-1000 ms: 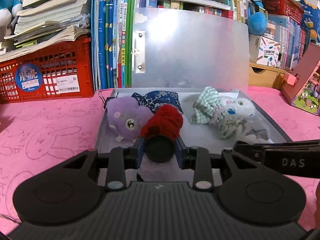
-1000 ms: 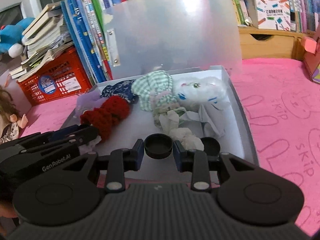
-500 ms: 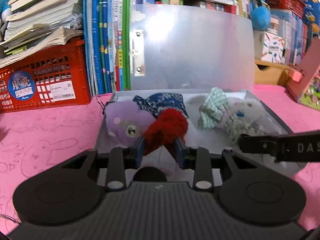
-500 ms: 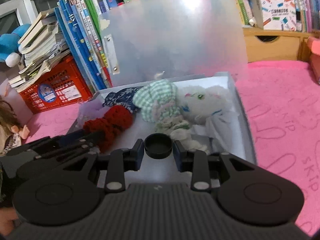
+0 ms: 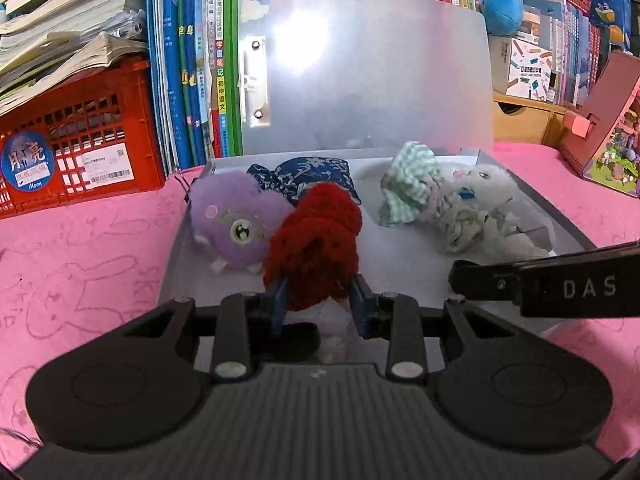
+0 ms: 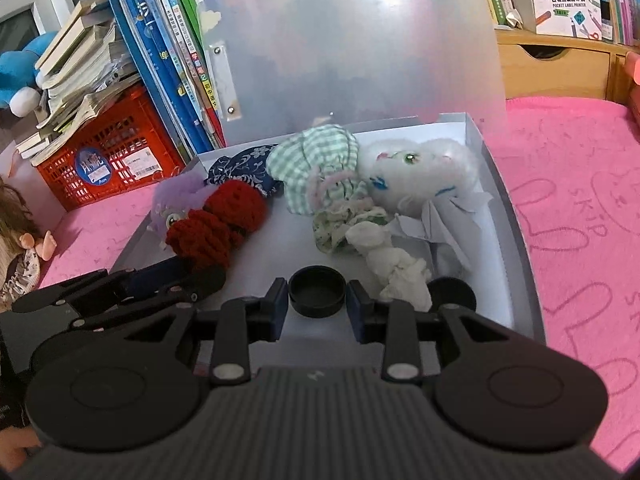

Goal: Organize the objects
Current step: 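Carry the black cap with the left tool while the right tool carries its cap into the box, then open the left tool to release its cap while the right tool releases its cap in the box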

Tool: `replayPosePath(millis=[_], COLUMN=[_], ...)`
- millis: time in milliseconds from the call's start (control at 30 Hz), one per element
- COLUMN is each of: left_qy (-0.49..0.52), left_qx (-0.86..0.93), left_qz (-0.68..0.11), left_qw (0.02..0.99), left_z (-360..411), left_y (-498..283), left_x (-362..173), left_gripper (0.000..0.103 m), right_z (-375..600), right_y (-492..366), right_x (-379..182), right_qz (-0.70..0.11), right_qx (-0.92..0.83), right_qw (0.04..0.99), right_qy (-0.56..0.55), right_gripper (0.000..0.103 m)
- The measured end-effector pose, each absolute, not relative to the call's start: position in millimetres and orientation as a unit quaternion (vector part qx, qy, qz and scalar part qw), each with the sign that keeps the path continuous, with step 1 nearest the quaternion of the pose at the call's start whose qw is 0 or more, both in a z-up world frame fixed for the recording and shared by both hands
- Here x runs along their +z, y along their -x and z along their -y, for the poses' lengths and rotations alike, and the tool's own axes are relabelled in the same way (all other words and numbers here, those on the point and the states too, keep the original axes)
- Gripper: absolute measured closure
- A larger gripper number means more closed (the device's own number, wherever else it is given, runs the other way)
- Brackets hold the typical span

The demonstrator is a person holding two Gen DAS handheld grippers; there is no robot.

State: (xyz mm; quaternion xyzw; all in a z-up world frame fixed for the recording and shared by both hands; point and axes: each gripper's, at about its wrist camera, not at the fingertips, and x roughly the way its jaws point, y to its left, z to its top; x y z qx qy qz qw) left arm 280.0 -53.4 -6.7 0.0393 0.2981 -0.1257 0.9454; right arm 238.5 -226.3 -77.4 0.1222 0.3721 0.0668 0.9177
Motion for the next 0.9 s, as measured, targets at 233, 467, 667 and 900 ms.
replayPosePath(millis=[233, 467, 667, 900], left_qy=[-0.046, -0.043, -0.059, -0.05], left_qx=[-0.119, -0.103, -0.097, -0.086], left_qz=[-0.303, -0.314, -0.314, -0.306], left_qw=[0.944, 0.943, 0.942, 0.947], left_z=[55.9, 55.4, 56.6, 52.6], left_y=[-281.0, -280.9, -275.0, -264.9], left_x=[-7.5, -7.6, -4.8, 6.5], left_gripper=[0.064, 0.047, 0.036, 0.023], right_z=[225.0, 223.7, 223.1, 223.7], right_y=[-237.9, -235.0, -230.6, -219.3], right_x=[-78.0, -78.0, -75.2, -63.1], right_qz=[-0.371, -0.368, -0.364, -0.344], right_qx=[0.066, 0.067, 0.067, 0.067], right_qw=[0.919, 0.92, 0.922, 0.931], right_qy=[-0.118, -0.114, -0.113, -0.102], right_gripper=[0.063, 0.047, 0.044, 0.038])
